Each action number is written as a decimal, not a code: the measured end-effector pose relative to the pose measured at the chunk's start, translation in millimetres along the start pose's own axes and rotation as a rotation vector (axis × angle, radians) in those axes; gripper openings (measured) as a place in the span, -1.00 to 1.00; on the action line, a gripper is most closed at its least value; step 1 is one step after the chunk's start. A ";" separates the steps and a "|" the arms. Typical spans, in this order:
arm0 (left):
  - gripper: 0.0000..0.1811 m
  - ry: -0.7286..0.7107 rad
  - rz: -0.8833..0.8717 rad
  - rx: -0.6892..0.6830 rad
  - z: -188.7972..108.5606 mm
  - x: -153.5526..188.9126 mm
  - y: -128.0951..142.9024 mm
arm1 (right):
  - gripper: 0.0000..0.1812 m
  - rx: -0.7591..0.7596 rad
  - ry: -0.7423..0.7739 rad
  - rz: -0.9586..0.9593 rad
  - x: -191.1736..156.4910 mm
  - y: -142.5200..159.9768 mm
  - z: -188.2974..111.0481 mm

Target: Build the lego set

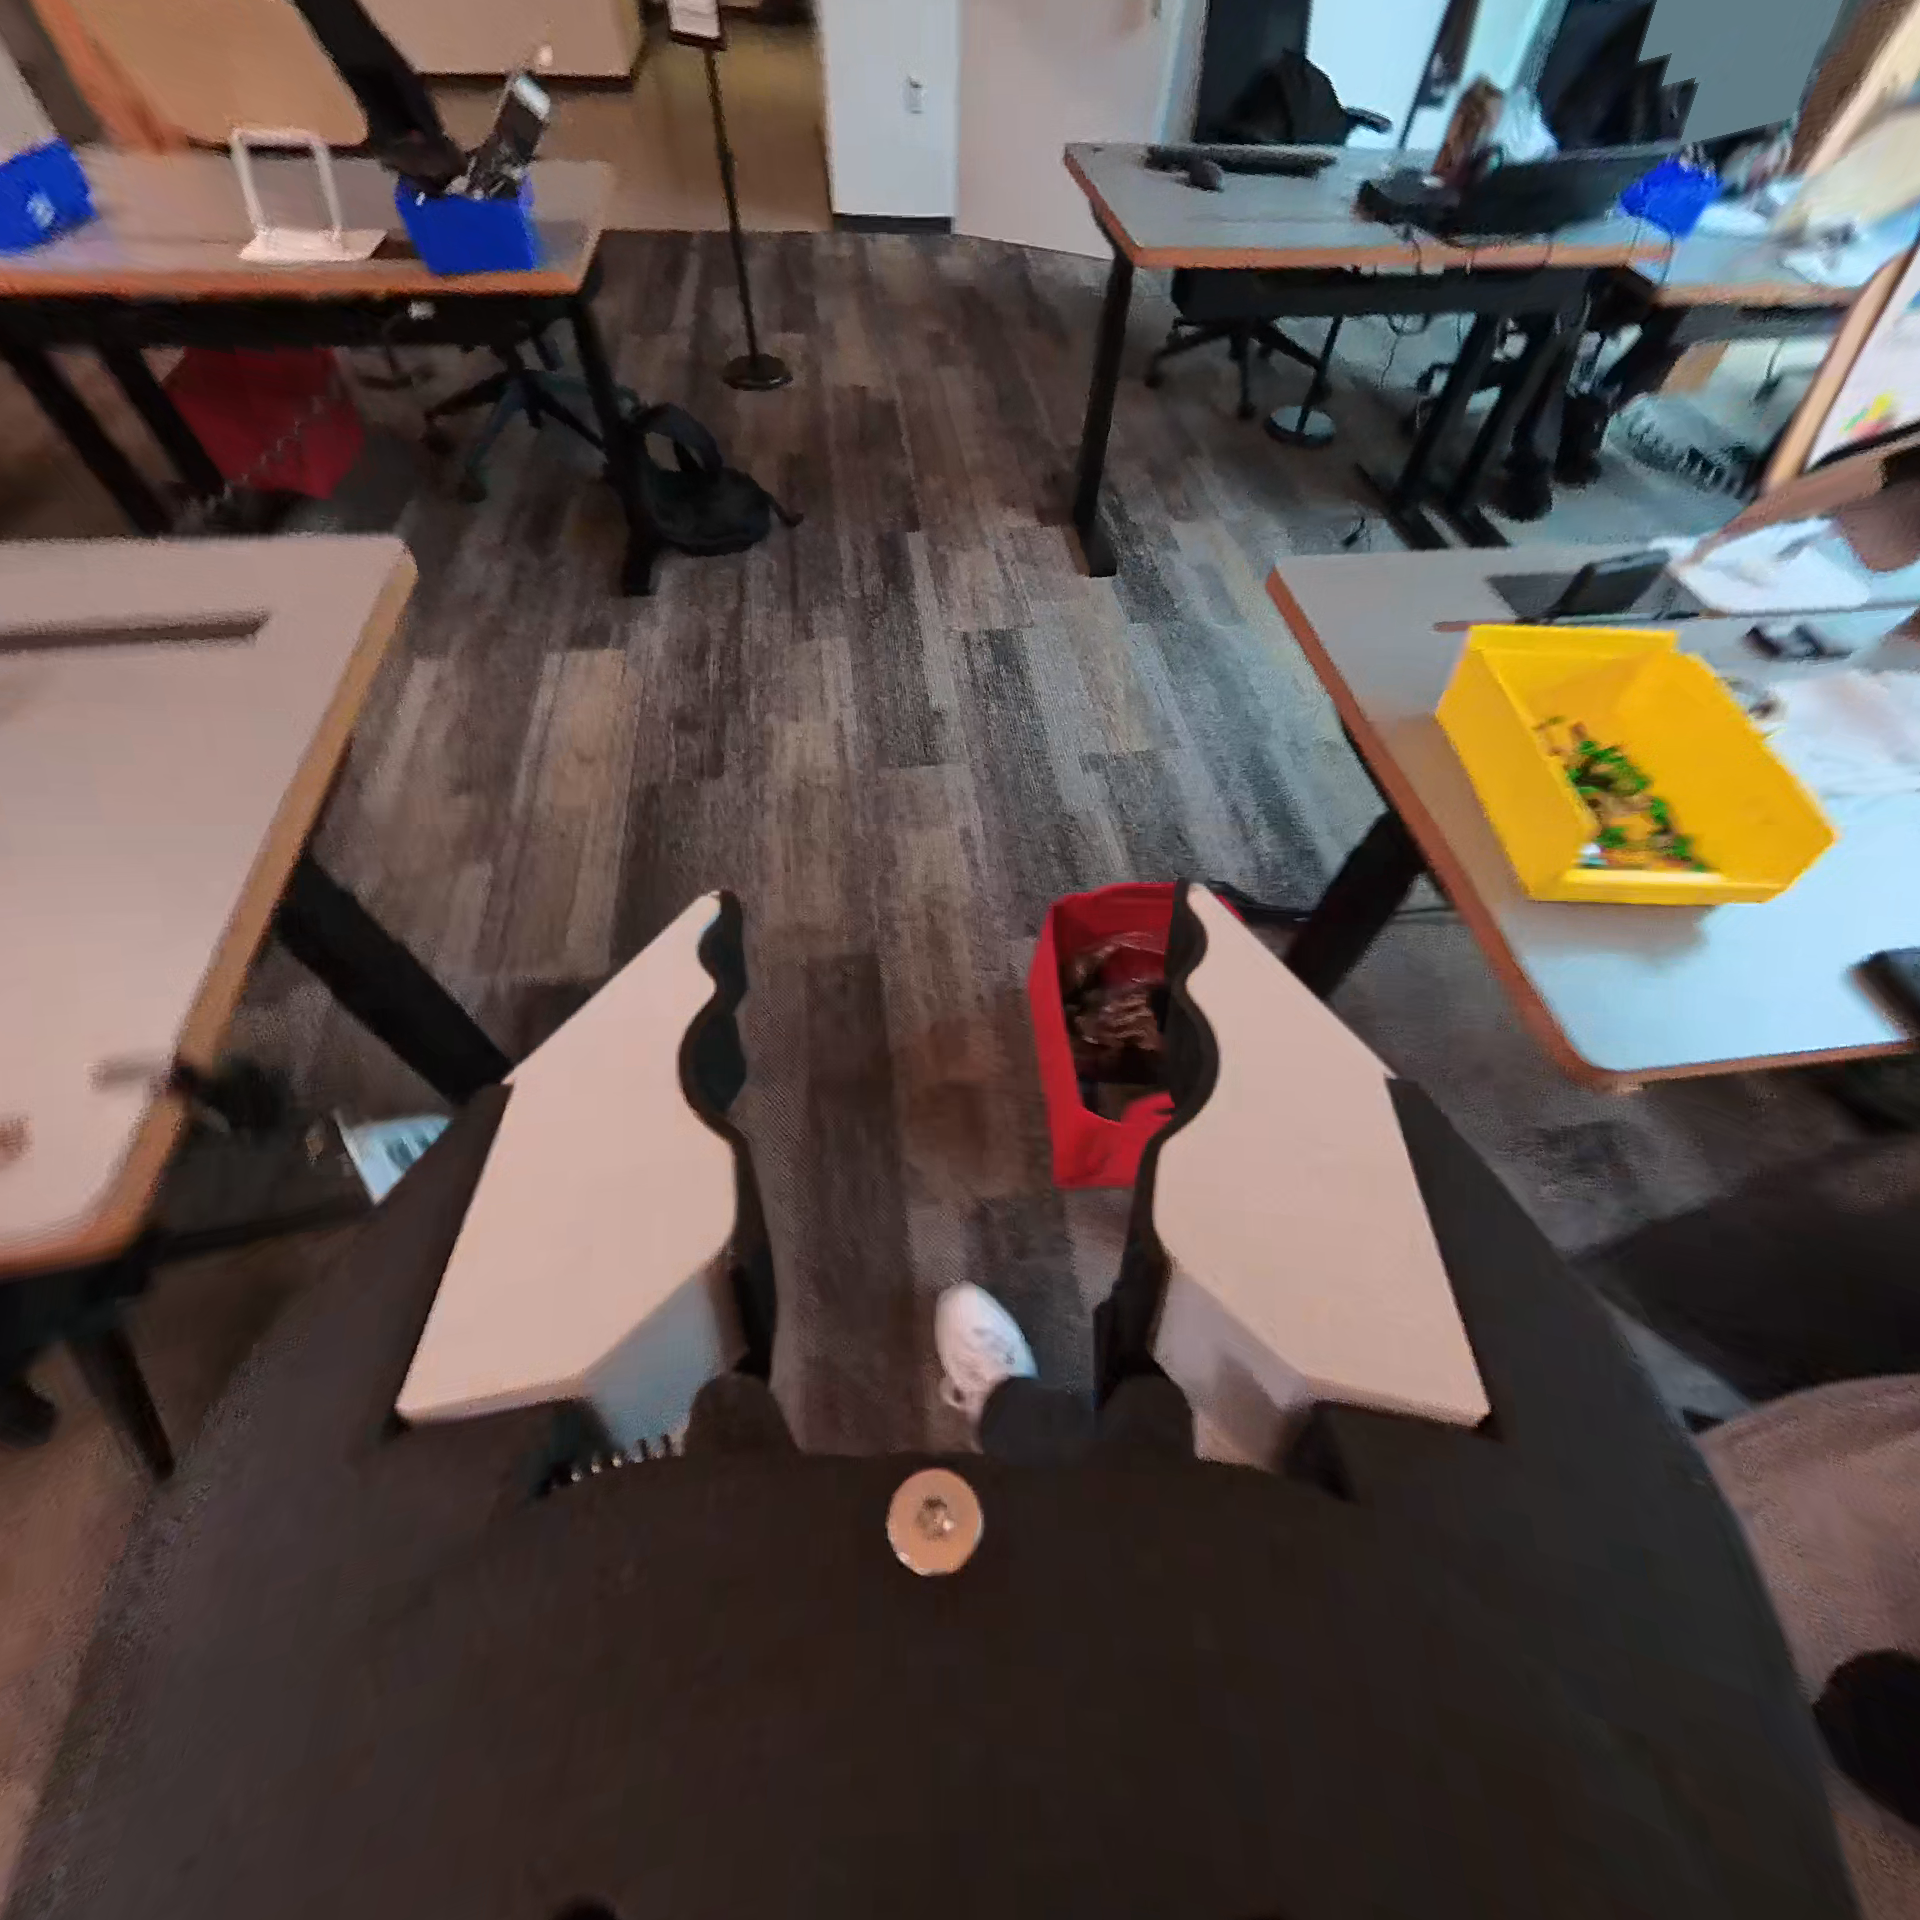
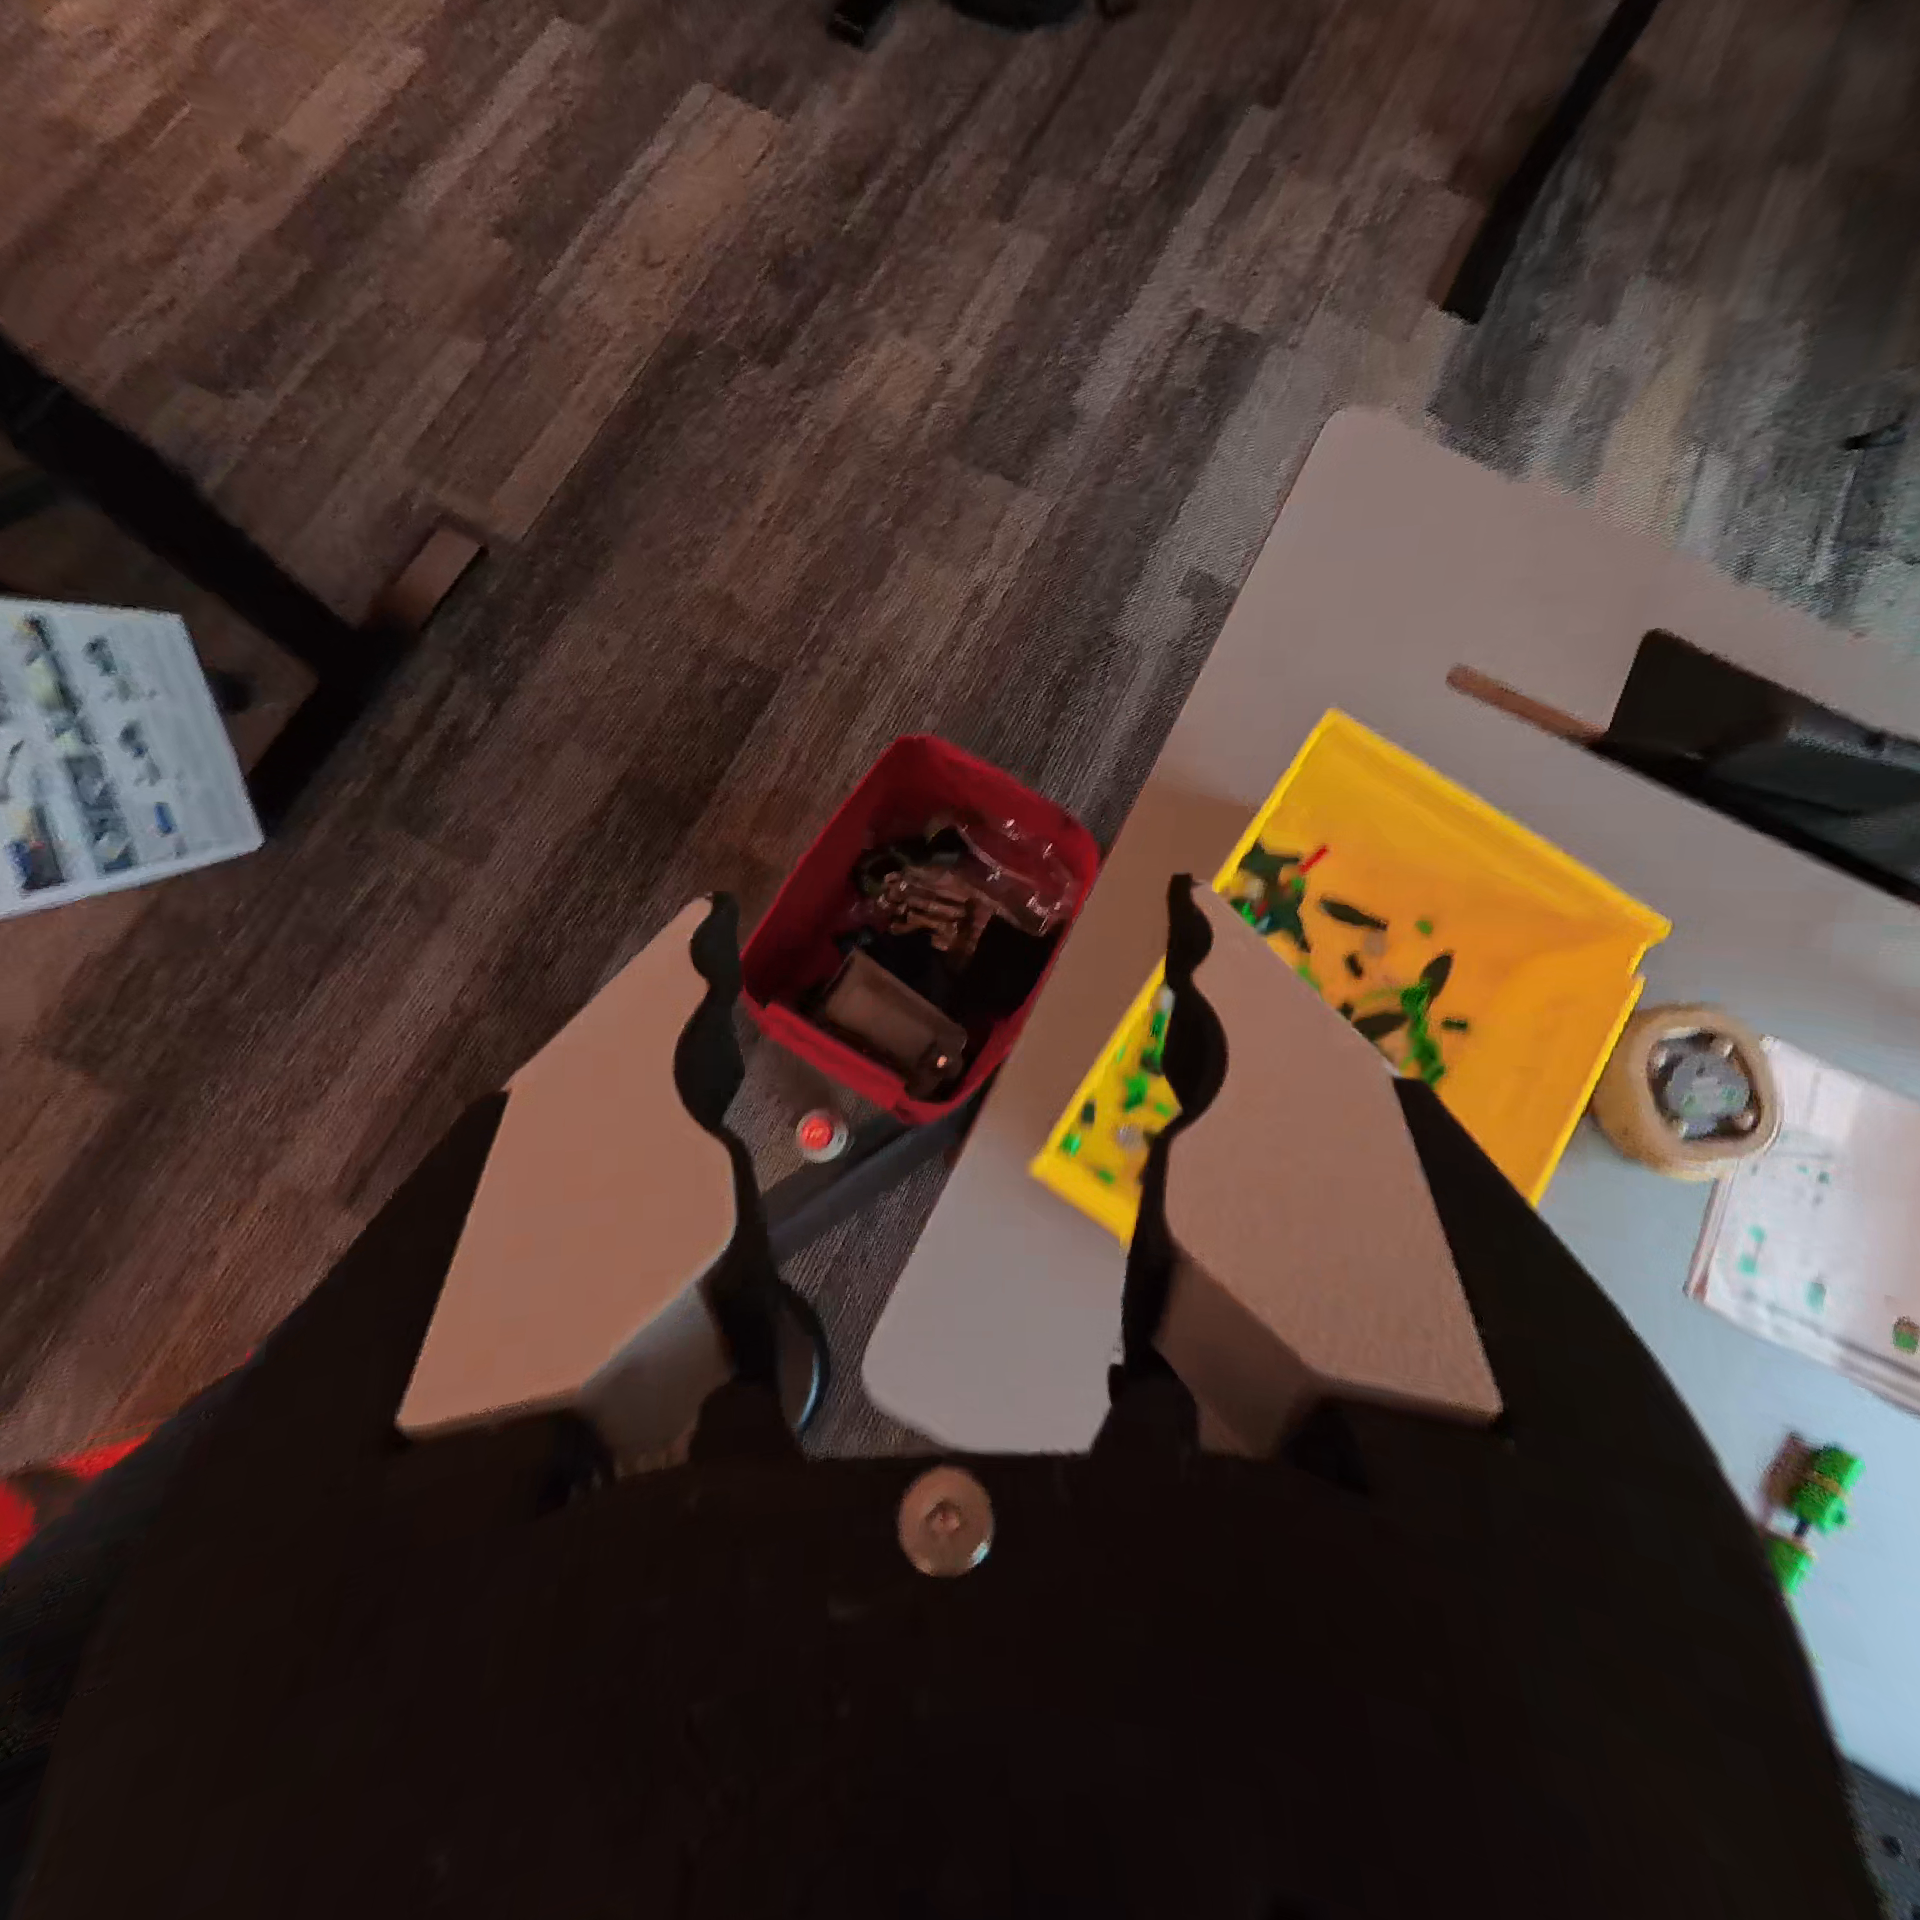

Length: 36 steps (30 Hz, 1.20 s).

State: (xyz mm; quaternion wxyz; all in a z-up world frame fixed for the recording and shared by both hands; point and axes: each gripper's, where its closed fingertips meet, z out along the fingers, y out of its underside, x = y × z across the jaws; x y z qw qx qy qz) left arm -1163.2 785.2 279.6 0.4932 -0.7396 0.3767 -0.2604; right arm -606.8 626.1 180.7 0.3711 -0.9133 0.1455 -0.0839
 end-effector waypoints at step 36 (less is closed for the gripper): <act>-0.10 1.077 0.366 -0.084 857.0 -118.7 -298.0 | -0.12 0.117 0.719 0.736 49.3 -264.0 300.4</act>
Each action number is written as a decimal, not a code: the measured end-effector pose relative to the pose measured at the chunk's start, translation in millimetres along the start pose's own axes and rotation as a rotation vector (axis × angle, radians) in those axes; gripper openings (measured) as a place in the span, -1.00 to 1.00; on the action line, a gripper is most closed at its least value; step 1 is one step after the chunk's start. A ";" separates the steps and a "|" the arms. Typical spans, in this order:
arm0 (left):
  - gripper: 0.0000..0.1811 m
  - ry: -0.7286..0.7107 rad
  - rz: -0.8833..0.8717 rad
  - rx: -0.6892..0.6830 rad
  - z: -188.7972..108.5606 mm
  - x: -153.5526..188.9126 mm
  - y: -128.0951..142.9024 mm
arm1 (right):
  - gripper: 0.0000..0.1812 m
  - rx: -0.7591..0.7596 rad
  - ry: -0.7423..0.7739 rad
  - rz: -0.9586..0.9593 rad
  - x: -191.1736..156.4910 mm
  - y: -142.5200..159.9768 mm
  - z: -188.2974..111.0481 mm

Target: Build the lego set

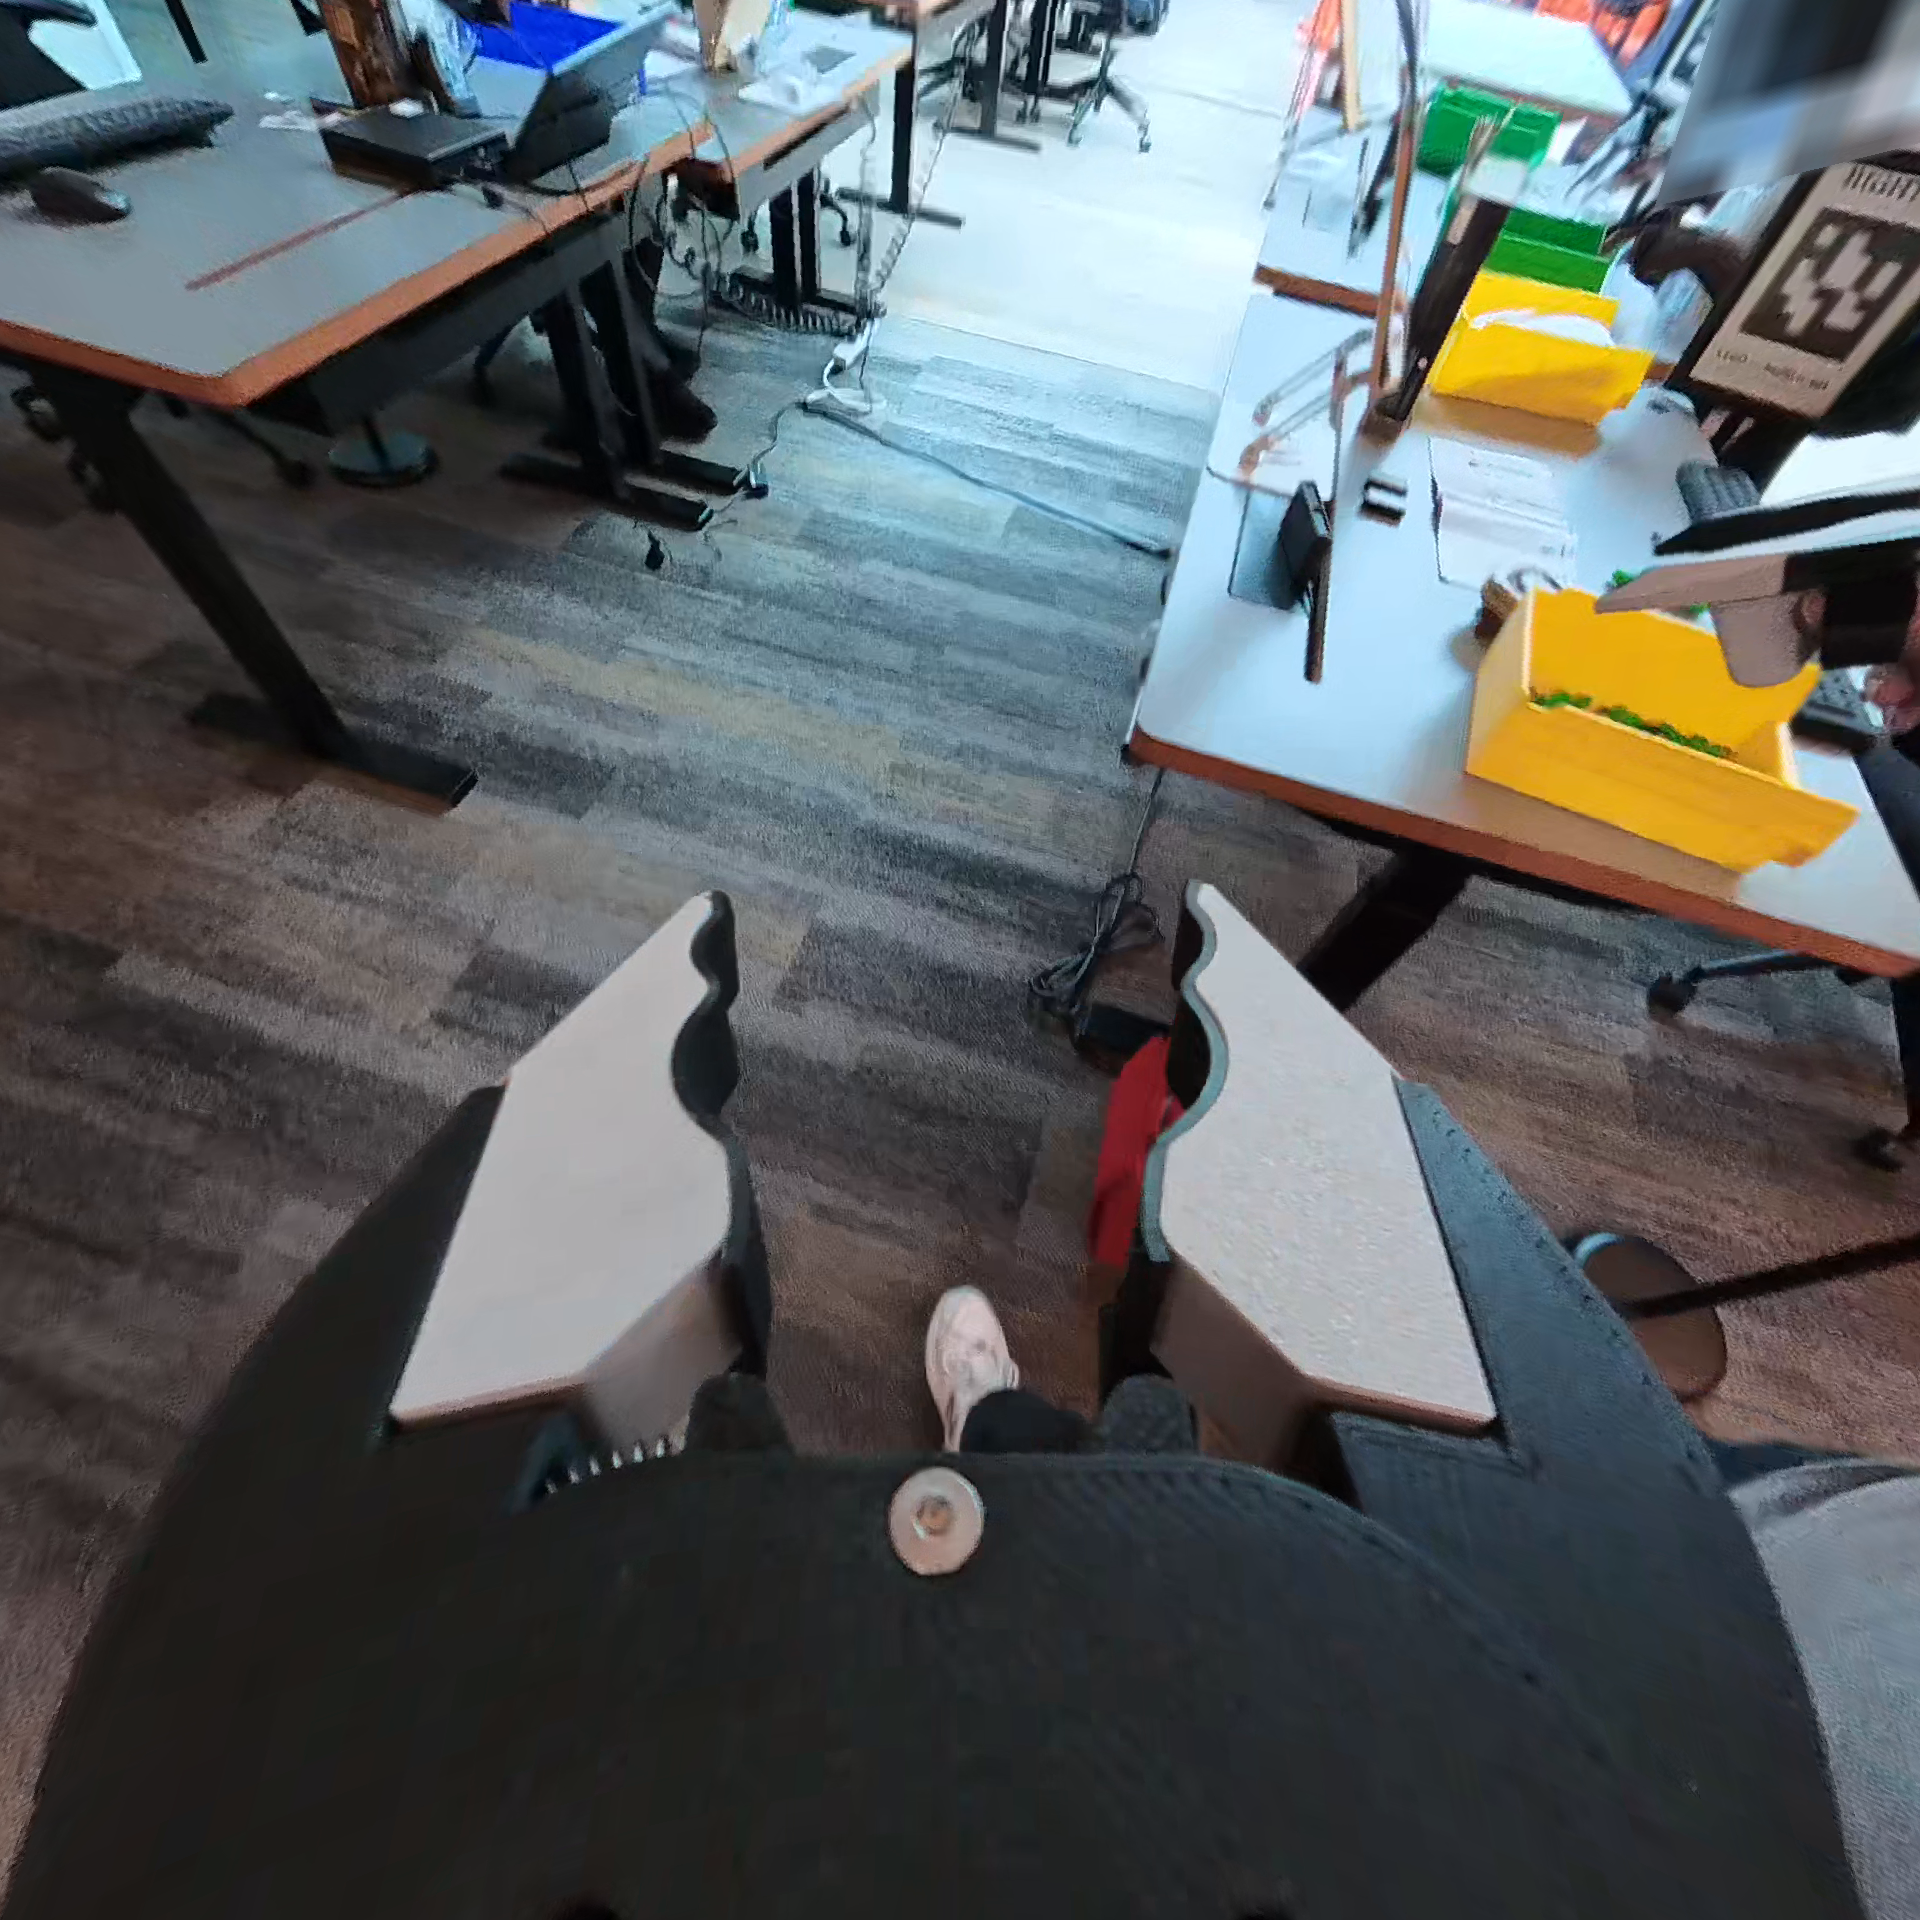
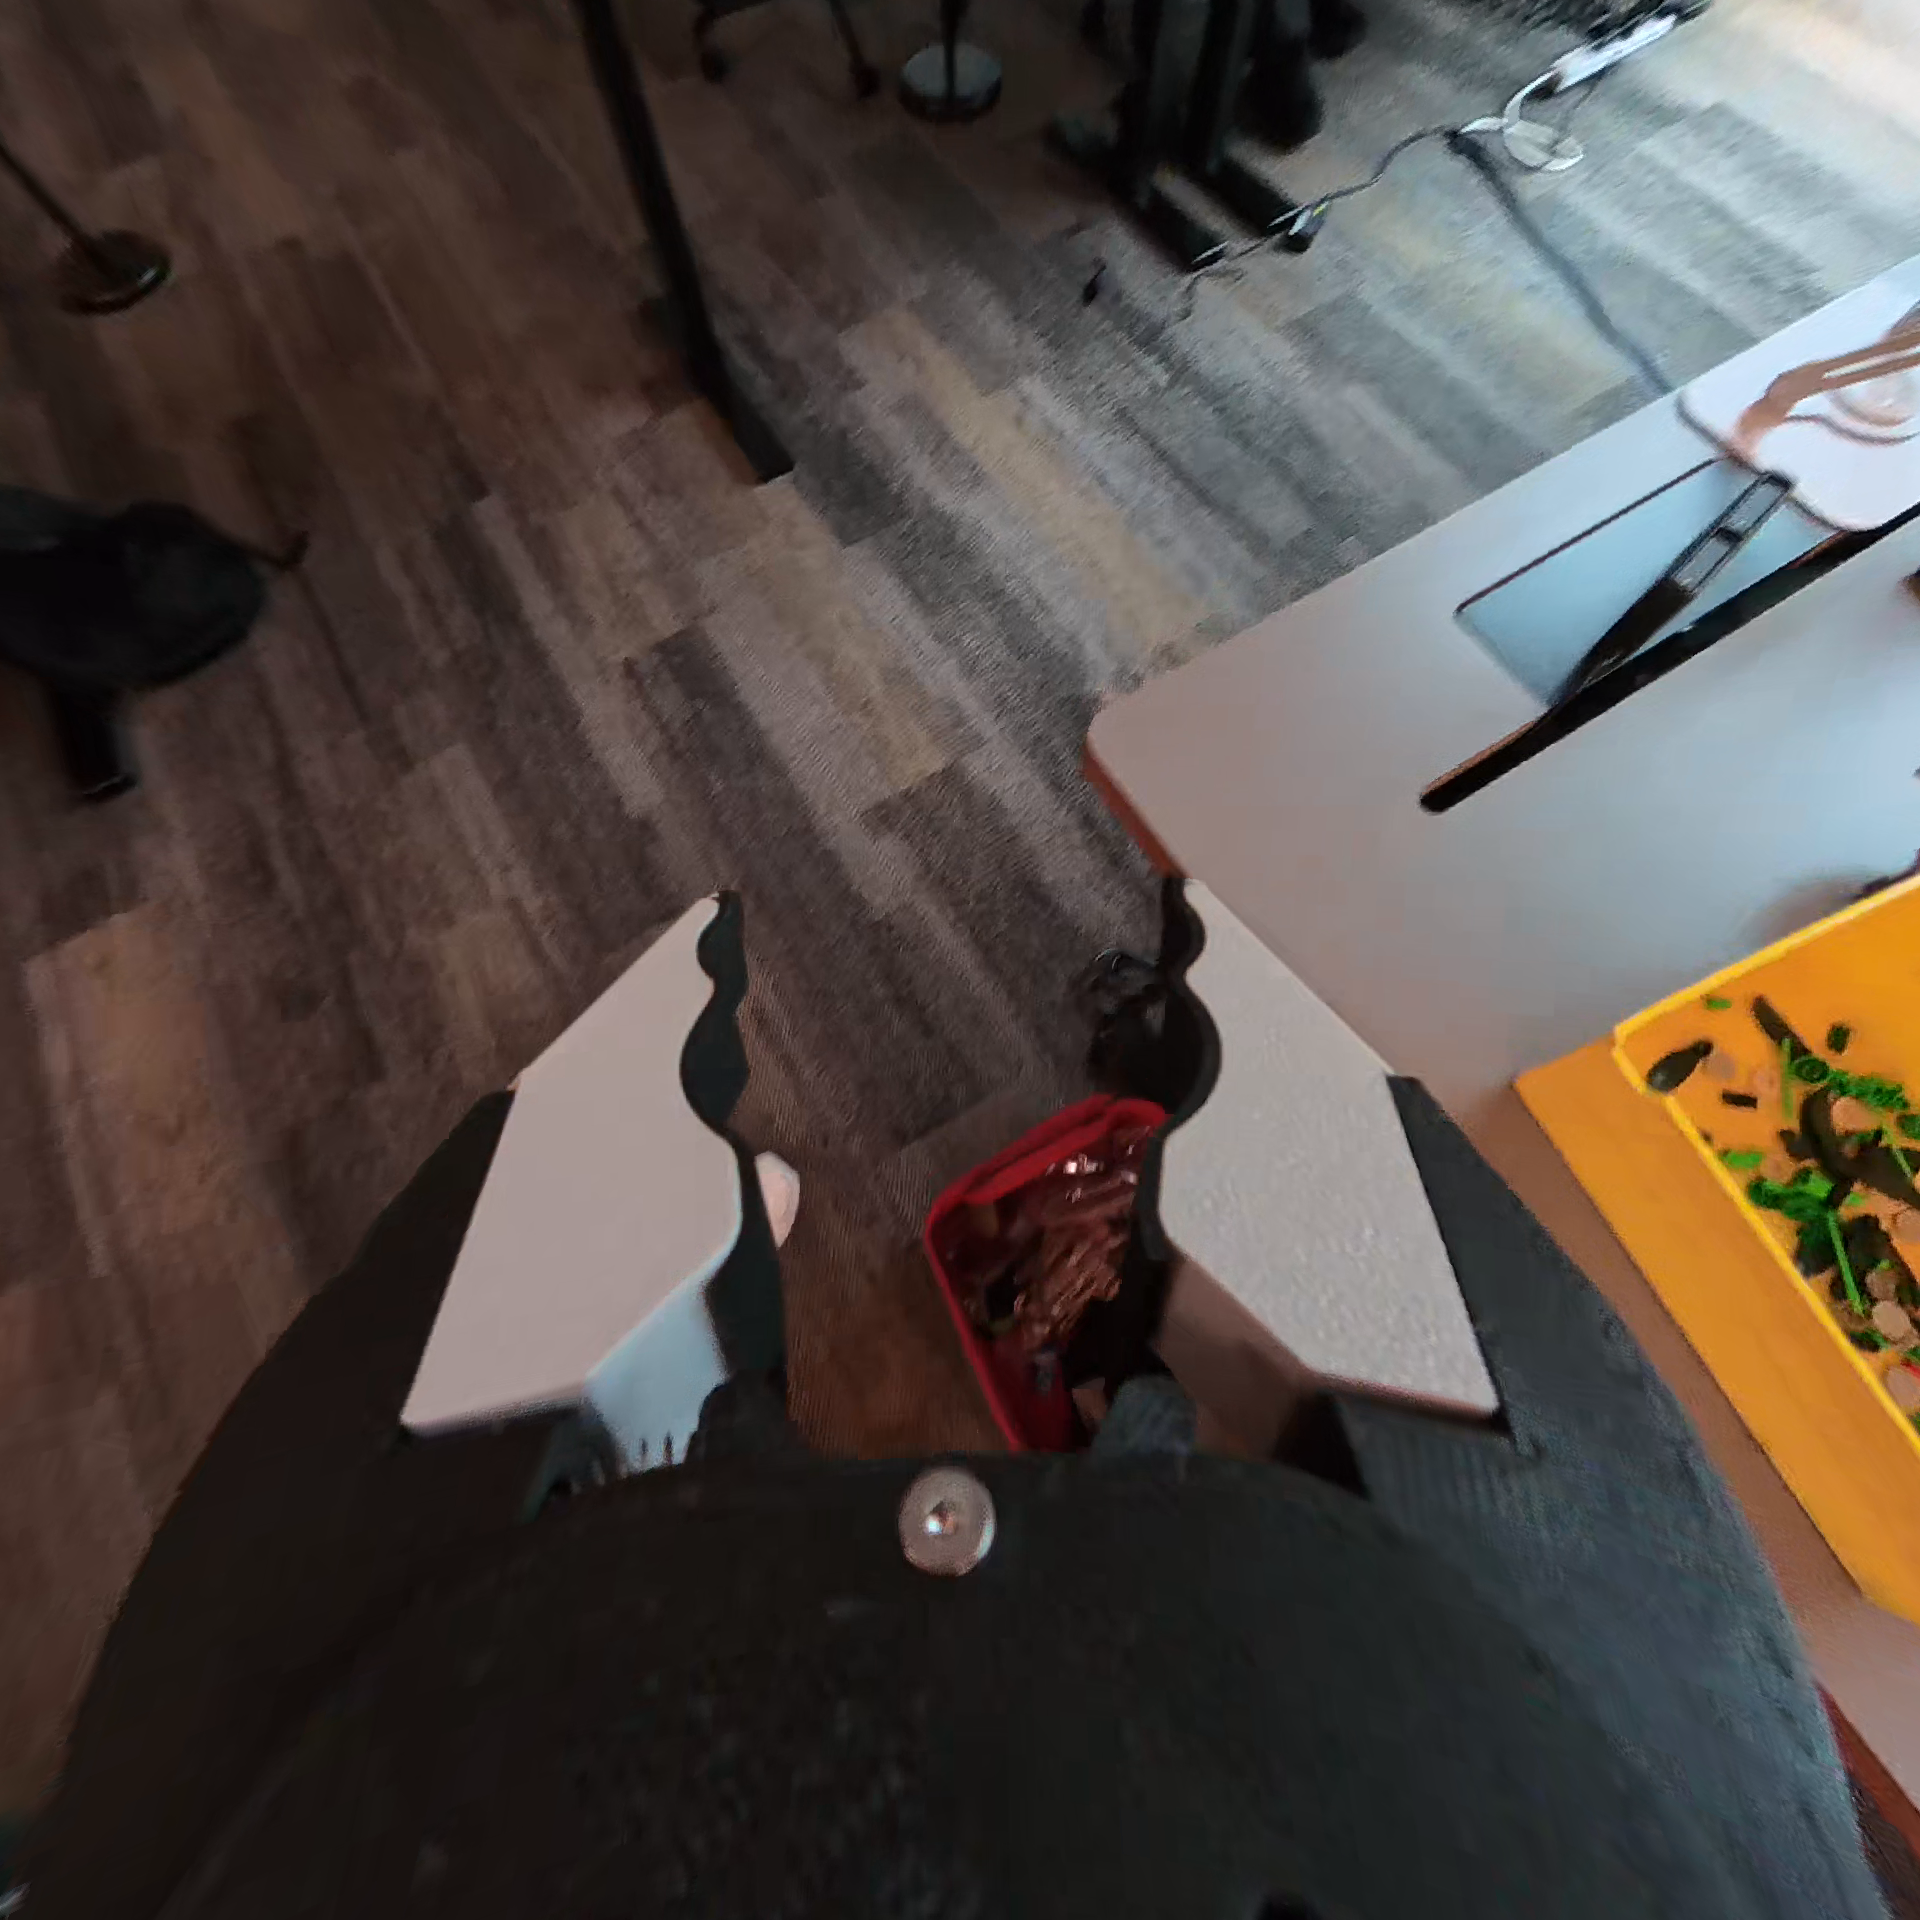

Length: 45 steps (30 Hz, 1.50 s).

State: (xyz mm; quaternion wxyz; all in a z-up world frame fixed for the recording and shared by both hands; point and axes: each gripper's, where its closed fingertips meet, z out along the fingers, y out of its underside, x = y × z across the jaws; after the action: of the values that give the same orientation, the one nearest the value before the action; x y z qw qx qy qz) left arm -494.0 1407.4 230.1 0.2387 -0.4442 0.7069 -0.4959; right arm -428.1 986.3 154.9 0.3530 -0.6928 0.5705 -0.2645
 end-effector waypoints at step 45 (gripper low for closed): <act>-0.13 0.921 0.449 -0.154 967.6 -235.9 -382.9 | -0.13 0.011 1.071 0.665 304.5 -323.9 426.0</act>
State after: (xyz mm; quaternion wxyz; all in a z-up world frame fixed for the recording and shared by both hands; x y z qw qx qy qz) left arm 524.6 1094.6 174.1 -0.0301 -0.0335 0.8510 -0.5232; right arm 158.9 800.8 139.8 0.0853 -0.2482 0.8516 -0.4537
